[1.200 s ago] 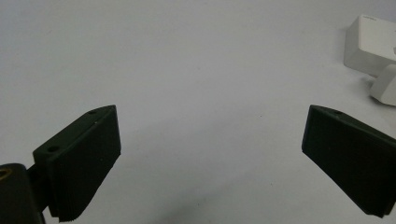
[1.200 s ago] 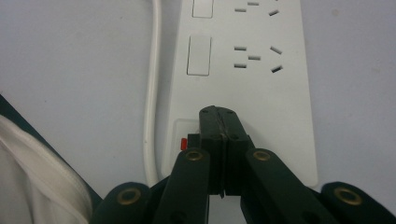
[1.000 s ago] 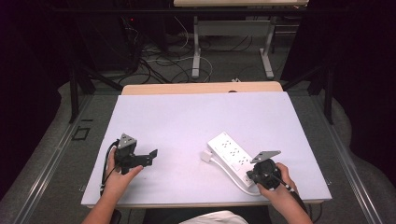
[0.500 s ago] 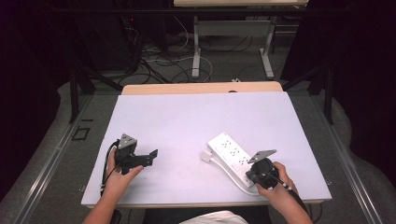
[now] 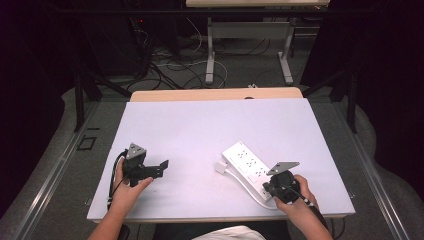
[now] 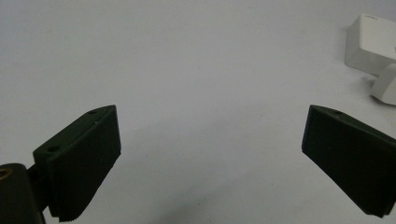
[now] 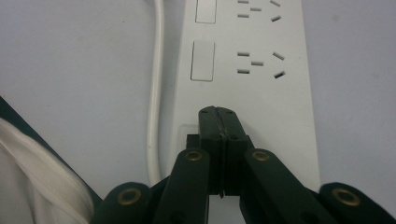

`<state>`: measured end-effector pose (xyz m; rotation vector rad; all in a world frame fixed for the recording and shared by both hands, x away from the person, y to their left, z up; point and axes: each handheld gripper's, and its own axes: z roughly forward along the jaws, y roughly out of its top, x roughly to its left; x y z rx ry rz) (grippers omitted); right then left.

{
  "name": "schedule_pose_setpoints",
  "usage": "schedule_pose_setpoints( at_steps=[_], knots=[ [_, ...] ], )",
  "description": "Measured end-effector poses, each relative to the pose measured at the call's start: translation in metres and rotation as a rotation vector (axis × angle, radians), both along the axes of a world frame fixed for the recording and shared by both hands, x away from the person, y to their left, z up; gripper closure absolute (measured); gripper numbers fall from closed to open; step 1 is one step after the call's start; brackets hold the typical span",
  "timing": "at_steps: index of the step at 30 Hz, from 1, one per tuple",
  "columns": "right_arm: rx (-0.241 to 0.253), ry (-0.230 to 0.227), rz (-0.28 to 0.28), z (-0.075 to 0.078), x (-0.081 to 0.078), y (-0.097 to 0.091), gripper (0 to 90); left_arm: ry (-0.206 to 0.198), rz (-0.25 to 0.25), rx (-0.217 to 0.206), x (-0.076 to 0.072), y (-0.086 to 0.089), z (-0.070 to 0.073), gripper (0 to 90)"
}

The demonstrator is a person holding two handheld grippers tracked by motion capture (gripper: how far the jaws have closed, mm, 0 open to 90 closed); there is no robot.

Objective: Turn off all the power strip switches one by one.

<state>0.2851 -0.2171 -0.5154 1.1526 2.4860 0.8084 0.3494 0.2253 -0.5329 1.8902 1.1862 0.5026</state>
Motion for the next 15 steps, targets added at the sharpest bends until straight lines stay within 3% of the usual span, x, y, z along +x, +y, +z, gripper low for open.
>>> schedule_pose_setpoints(
  at_steps=[2,4,15],
  knots=[
    [-0.002,0.001,-0.005,0.0025,-0.0010,0.0005,90.0,0.010,-0.003,0.004,-0.0002,0.0005,0.0007,4.5],
    [0.019,-0.027,-0.008,0.0019,-0.0012,0.0006,90.0,0.011,-0.002,0.002,-0.0003,0.0006,0.0006,4.6],
    [0.041,-0.020,-0.004,0.0012,-0.0004,0.0034,90.0,0.009,-0.003,0.005,0.0000,0.0006,0.0004,4.7]
  ],
)
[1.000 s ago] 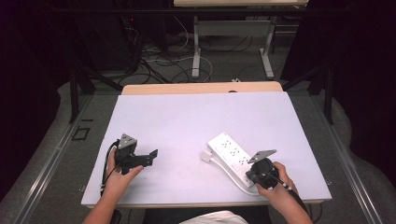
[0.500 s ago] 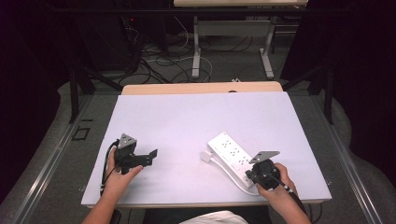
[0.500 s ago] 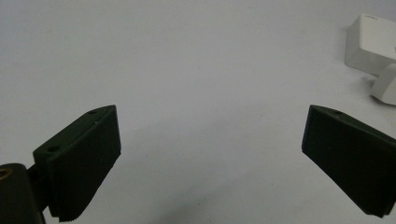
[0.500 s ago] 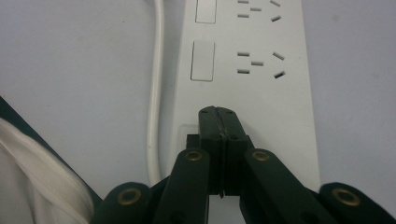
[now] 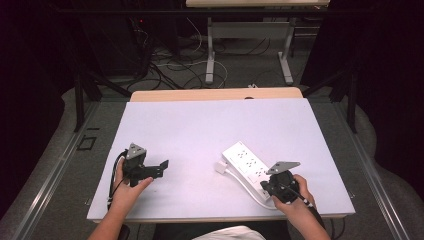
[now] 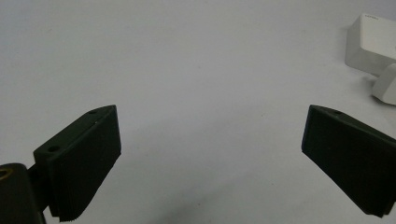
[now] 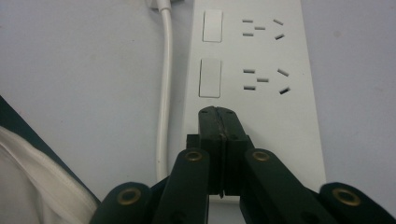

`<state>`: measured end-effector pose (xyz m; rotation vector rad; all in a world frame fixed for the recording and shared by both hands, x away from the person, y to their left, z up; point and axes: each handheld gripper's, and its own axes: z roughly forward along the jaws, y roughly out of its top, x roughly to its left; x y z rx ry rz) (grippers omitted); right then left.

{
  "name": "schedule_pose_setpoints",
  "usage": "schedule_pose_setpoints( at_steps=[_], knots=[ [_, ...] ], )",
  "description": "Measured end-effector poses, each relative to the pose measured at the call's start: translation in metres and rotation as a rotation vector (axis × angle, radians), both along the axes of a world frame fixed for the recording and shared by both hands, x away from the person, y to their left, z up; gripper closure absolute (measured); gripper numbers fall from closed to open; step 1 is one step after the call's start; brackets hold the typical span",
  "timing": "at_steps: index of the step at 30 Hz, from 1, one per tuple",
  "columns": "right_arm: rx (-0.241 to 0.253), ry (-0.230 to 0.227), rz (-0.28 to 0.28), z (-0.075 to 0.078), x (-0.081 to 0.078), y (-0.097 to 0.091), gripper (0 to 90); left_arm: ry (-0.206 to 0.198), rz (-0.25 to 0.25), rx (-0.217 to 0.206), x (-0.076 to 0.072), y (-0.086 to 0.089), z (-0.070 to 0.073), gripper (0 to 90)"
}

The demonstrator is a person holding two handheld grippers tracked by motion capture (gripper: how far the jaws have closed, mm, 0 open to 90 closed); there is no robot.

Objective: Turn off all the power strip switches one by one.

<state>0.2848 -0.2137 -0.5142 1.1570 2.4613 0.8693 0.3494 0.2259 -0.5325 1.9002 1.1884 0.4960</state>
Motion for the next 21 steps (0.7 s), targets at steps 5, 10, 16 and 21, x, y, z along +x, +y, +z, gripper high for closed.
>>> schedule_pose_setpoints(
  at_steps=[5,10,16,21],
  knots=[
    [0.005,0.007,0.000,-0.001,0.001,0.002,90.0,-0.002,0.002,-0.005,0.000,0.000,0.000,4.7],
    [0.029,0.005,0.003,0.000,0.003,0.005,90.0,-0.001,0.008,-0.016,0.000,0.000,0.000,4.6],
    [0.031,-0.002,0.004,0.005,0.010,0.010,90.0,-0.008,0.018,-0.013,0.000,-0.001,0.000,4.6],
    [0.019,0.004,0.015,0.004,0.022,0.013,90.0,-0.005,0.032,-0.020,0.000,0.000,0.000,3.3]
  ],
)
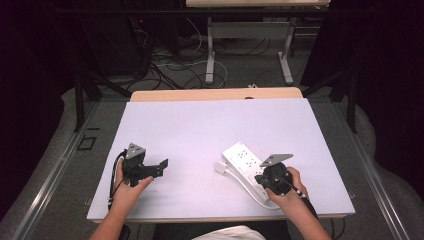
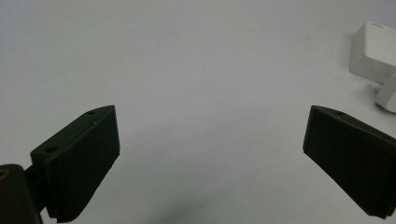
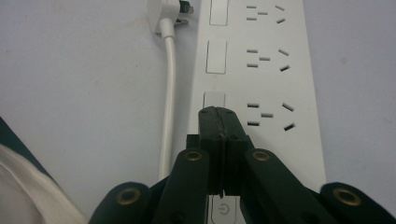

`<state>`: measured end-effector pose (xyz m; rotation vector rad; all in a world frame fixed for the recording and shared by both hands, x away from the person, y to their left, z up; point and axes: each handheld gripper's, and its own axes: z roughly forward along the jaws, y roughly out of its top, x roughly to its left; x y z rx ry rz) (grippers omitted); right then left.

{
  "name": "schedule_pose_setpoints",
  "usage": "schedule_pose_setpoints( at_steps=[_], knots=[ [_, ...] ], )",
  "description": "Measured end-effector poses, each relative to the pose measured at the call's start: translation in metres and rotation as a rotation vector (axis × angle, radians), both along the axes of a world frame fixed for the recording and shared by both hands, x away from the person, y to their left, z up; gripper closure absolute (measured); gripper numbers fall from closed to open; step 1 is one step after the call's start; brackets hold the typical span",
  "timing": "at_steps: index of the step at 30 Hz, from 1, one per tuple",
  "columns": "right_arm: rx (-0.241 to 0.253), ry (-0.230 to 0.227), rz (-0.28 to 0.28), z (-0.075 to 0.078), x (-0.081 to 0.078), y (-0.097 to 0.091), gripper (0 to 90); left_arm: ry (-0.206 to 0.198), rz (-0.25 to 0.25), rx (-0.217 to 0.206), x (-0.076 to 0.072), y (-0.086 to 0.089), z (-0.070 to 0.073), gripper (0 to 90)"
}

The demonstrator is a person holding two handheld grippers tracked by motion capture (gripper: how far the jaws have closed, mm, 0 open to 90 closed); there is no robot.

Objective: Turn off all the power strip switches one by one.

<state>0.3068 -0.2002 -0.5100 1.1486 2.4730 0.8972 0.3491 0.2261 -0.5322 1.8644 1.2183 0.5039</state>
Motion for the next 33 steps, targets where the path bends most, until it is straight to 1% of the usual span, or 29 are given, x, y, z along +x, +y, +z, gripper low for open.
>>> schedule_pose_setpoints(
  at_steps=[1,4,5,6,8,9,10,14,15,16,18,19,20,21,22,23,24,26,29,30,31,33],
  knots=[
    [0.007,0.016,-0.003,0.000,0.001,0.001,90.0,-0.001,0.002,-0.002,0.000,0.000,0.000,3.0],
    [0.011,0.020,0.002,-0.001,0.004,0.002,90.0,-0.003,0.005,-0.002,0.000,0.001,0.000,2.1],
    [-0.002,0.032,0.005,0.000,0.005,0.002,90.0,-0.003,0.005,-0.001,0.000,0.001,-0.001,1.7],
    [0.007,0.024,0.002,-0.001,0.006,0.004,90.0,0.001,0.004,0.001,0.000,0.001,0.000,1.4],
    [0.007,0.027,0.003,-0.001,0.009,0.006,90.0,-0.001,0.003,0.002,0.000,0.000,-0.001,0.8],
    [-0.005,0.041,0.006,0.001,0.010,0.007,90.0,-0.002,0.004,0.003,0.000,0.000,-0.001,0.5],
    [0.008,0.034,0.004,-0.001,0.011,0.009,90.0,-0.003,0.004,0.005,0.000,0.000,-0.001,0.4],
    [0.002,0.040,0.011,-0.002,0.016,0.015,90.0,-0.007,0.002,-0.002,0.000,0.000,-0.001,0.4],
    [-0.002,0.033,-0.003,-0.002,0.017,0.017,90.0,-0.007,0.000,-0.001,-0.001,0.000,-0.001,0.4],
    [0.001,0.040,0.006,-0.002,0.018,0.017,90.0,-0.016,-0.001,-0.005,0.000,0.000,-0.001,0.4],
    [-0.002,0.042,0.004,-0.003,0.020,0.020,90.0,-0.016,-0.003,-0.005,-0.001,0.000,-0.001,0.3],
    [-0.009,0.052,0.017,-0.002,0.021,0.020,90.0,-0.008,-0.012,-0.005,-0.001,0.001,0.000,0.3],
    [-0.009,0.044,0.007,-0.004,0.022,0.022,90.0,-0.016,-0.009,-0.010,-0.002,0.001,0.000,0.4],
    [0.001,0.040,0.009,-0.005,0.023,0.023,90.0,-0.020,-0.012,-0.001,-0.002,0.002,0.001,0.4],
    [-0.001,0.041,0.011,-0.005,0.023,0.024,90.0,-0.016,-0.014,-0.005,-0.002,0.002,0.001,0.4],
    [-0.019,0.049,0.011,-0.004,0.024,0.024,90.0,-0.017,-0.012,-0.009,-0.002,0.002,0.001,0.4],
    [-0.013,0.045,0.013,-0.005,0.025,0.024,90.0,-0.017,-0.010,-0.011,-0.002,0.002,0.001,0.3],
    [-0.017,0.052,-0.009,-0.006,0.026,0.026,90.0,-0.022,-0.009,-0.014,-0.002,0.002,0.001,0.4],
    [-0.020,0.047,0.007,-0.007,0.027,0.026,90.0,-0.017,-0.010,-0.009,-0.002,0.002,0.001,0.3],
    [-0.018,0.047,-0.001,-0.008,0.027,0.026,90.0,-0.017,-0.010,-0.008,-0.002,0.002,0.001,0.3],
    [-0.012,0.042,0.004,-0.009,0.027,0.026,90.0,-0.017,-0.011,-0.006,-0.002,0.002,0.001,0.3],
    [-0.018,0.039,0.000,-0.009,0.027,0.025,90.0,-0.017,-0.011,-0.007,-0.002,0.002,0.001,0.3]
  ],
)
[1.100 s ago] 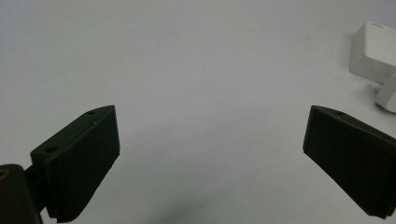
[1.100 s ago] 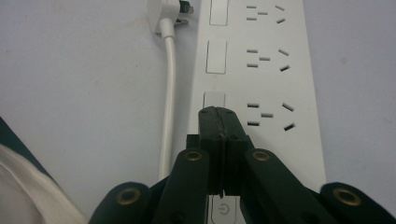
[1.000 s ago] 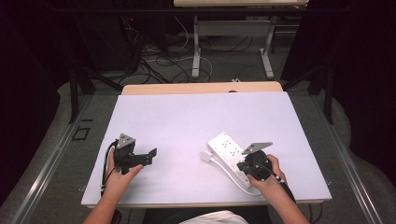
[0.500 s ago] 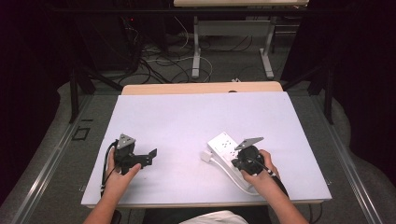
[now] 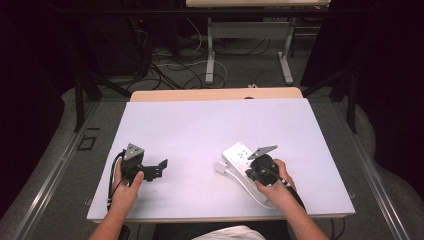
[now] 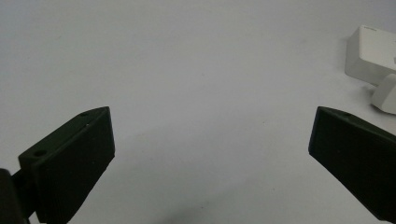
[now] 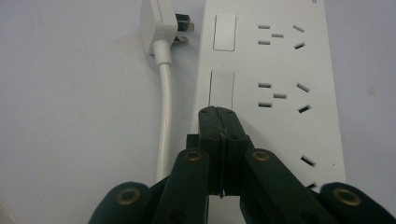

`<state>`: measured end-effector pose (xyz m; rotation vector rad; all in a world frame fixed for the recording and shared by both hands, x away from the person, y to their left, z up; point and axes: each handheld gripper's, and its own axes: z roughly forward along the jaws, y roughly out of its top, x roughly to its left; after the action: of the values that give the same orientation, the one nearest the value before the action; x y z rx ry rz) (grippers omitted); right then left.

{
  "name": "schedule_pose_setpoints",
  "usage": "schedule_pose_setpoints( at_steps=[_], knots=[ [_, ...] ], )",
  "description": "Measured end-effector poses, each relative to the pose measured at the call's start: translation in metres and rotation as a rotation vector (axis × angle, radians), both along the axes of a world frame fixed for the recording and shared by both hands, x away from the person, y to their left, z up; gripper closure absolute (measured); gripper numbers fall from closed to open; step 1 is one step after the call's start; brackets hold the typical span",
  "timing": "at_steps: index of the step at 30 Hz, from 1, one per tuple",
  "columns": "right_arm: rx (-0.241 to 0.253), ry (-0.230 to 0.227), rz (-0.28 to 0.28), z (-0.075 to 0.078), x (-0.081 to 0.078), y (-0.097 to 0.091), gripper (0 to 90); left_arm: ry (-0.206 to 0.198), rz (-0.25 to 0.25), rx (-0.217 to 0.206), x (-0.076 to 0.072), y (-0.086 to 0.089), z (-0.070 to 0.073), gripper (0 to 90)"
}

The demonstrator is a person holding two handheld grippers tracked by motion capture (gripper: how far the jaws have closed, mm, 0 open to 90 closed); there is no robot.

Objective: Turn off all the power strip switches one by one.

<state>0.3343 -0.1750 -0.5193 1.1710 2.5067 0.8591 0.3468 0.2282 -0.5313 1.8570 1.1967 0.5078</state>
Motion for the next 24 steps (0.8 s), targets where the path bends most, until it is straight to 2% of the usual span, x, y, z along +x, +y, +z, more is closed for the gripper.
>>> schedule_pose_setpoints(
  at_steps=[2,3,8,24],
  knots=[
    [0.010,0.006,0.009,-0.0003,0.0003,-0.0004,90.0,0.002,-0.001,0.001,0.0000,-0.0002,-0.0001,0.3],
    [0.010,0.016,-0.003,0.0001,0.0002,-0.0006,90.0,0.003,-0.001,0.002,0.0000,-0.0002,-0.0001,0.3],
    [0.015,0.010,0.000,-0.0005,0.0007,-0.0022,90.0,0.003,-0.004,0.002,0.0000,-0.0001,-0.0002,0.3],
    [0.004,0.028,0.003,0.0007,0.0008,-0.0027,90.0,0.000,-0.012,0.012,0.0004,-0.0008,-0.0005,0.3]
  ],
)
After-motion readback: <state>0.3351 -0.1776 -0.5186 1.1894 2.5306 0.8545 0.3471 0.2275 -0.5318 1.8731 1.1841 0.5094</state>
